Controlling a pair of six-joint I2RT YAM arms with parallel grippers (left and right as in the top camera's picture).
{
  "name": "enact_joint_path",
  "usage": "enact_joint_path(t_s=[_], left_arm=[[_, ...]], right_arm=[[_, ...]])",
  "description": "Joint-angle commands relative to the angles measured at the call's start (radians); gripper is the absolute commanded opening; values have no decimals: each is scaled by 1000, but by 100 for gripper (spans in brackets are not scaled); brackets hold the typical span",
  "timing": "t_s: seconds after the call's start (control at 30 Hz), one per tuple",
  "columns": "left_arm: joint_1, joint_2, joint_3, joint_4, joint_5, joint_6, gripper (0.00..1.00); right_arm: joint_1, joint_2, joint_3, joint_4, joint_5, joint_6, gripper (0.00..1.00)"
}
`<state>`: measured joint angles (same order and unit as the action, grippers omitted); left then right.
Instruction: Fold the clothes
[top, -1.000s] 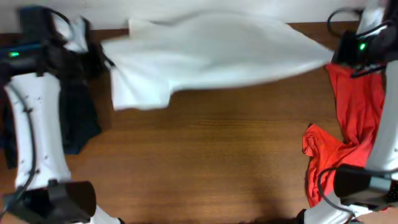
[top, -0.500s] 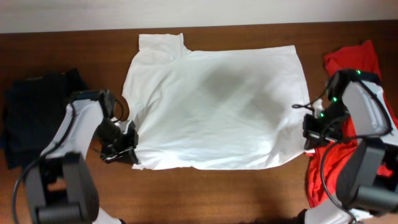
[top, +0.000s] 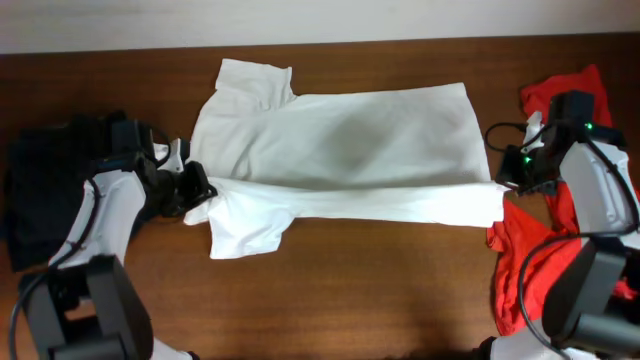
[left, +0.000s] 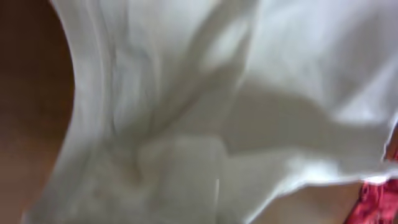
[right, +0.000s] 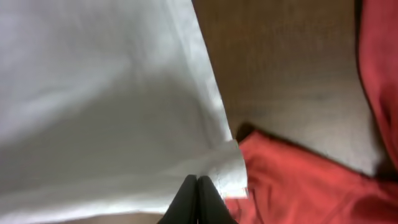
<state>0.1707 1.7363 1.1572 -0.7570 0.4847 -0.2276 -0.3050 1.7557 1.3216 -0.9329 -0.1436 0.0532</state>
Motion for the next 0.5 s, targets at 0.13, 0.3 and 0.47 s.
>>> enact_joint_path(t_s=[0.13,0.3,0.47], left_arm=[[16,127,2,143,18,-121,6],[15,150,2,152,17,-124,6],[15,147,19,156,148,-75,73]], right_arm=[[18,80,1,144,-96,5,4],[66,85,1,288,-89,4,11],[76,86,1,235,-84,3,75]])
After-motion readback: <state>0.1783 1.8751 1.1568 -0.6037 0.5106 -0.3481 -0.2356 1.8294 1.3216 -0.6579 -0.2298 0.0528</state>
